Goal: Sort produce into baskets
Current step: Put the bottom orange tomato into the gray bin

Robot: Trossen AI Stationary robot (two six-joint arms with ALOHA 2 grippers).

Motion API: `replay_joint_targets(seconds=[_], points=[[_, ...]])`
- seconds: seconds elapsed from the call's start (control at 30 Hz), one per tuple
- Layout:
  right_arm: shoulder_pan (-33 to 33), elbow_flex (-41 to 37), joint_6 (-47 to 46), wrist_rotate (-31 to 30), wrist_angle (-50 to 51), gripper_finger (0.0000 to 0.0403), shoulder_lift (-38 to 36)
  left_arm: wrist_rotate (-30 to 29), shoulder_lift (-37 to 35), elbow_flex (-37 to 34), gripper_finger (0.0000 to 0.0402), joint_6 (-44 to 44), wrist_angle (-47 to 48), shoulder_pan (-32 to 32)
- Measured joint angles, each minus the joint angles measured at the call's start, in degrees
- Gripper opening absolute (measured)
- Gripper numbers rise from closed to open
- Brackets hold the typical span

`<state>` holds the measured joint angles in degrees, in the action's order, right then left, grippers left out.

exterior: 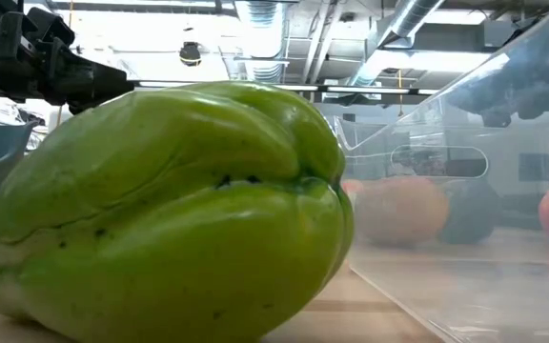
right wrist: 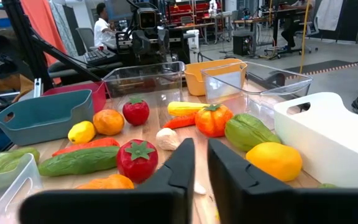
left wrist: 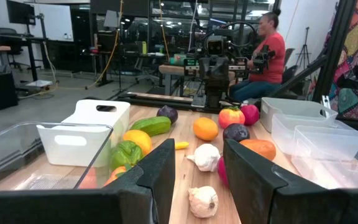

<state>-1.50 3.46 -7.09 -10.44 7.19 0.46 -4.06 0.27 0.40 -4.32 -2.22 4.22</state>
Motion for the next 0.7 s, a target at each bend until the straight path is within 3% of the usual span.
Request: replay_joint_targets(seconds=[0.17,0.33,0.43,0.57,0.7], points=[[0.0,0.67,-1.89,0.0,1.05,0.0193,0.01,0.01,-0.01,0.01,0.0122,0.0,0.0,0.0],[-0.02,4.26,-2.52,0.0,8.26,0.031,-0.01,-0.01,0.01,0.0,0.0122,0.0,0.0,0.01],[-0.02,5.76,-5.28,0.06,12.7,0.0358,0.62,0.01,-0.01,0.01,0.0122,0.0,0.0,0.01],[-0.02,7.42,-6.9,2.61,12.53,0.0395,2.89,0.01,-0.01,0.01,0.0122,0.0,0.0,0.01],[-0.04,8.88,-6.98,4.87,11.91,0.0393,6.62,0.01,-0.01,0.01,0.0122,0.0,0.02,-0.01]])
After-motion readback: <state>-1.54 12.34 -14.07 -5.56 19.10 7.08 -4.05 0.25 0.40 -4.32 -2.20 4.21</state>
